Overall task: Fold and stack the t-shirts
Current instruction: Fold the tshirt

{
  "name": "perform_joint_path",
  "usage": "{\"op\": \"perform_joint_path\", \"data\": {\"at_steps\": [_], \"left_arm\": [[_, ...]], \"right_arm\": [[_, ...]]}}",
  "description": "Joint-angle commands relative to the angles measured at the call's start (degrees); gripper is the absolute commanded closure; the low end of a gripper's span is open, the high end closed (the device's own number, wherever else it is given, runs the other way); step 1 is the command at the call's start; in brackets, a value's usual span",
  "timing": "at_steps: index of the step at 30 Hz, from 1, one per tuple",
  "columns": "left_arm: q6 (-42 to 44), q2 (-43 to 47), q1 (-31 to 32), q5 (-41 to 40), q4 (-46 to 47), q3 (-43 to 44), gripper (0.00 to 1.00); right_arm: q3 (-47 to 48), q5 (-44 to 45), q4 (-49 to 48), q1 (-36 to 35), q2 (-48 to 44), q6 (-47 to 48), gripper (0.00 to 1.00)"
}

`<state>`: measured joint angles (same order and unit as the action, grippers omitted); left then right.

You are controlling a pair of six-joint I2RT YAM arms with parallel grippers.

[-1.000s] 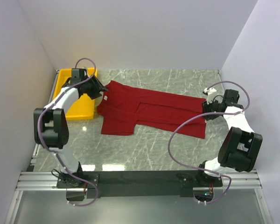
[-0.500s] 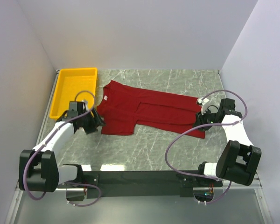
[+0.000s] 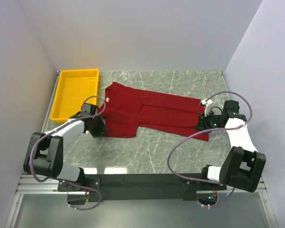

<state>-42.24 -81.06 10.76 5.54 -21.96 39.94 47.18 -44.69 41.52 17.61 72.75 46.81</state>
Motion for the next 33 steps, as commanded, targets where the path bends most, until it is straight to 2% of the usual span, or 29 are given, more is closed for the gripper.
{"op": "perform_joint_path", "data": {"at_steps": [1,2,3,5,6,8,13,17,23,29,33], "left_arm": [[-1.3,-1.5,1.0,-4.0,2.5,0.8,0.56],[-1.5,-1.5,1.1,-4.5,3.0,0.6,0.61],[-1.8,-1.3,1.3,-4.7,3.4,0.4,0.71],[-1.8,-0.9,1.4,-4.5,4.5,0.7,0.8],[-1.9,-0.2,1.6,-4.3,4.7,0.9,0.9],[-1.9,1.0,1.7,-3.3,5.2,2.2,0.99],[-2.8,3.7,1.6,1.7,3.2,9.3,0.99],[-4.6,-0.4,0.8,7.5,3.2,17.4,0.99],[-9.0,-14.0,-1.9,17.4,7.7,28.8,0.99],[-11.8,-26.5,-2.8,22.0,9.2,39.8,0.99],[-12.4,-29.8,-3.1,22.4,8.8,44.3,0.99]], "right_arm": [[-0.9,-1.3,-1.0,-0.4,-2.8,-0.7,0.6],[-1.1,-1.4,-1.0,-0.4,-3.2,-0.6,0.6],[-1.2,-1.5,-0.9,-0.4,-3.2,-0.8,0.6],[-1.4,-1.8,-1.0,-0.4,-3.5,-1.1,0.6],[-1.4,-1.8,-0.7,-0.4,-3.7,-1.1,0.6],[-1.2,-1.7,-0.6,-0.4,-3.8,-0.8,0.6],[-0.5,-1.6,0.1,-0.6,-4.1,-0.5,0.61],[-0.2,-2.1,-0.8,-0.4,-4.1,-1.3,0.61],[-0.2,-2.2,-1.6,-0.4,-4.4,-1.7,0.61],[-1.1,-2.3,-2.6,-0.3,-5.0,-2.1,0.61],[-1.7,-2.5,-3.5,-0.3,-4.6,-2.5,0.61]]}}
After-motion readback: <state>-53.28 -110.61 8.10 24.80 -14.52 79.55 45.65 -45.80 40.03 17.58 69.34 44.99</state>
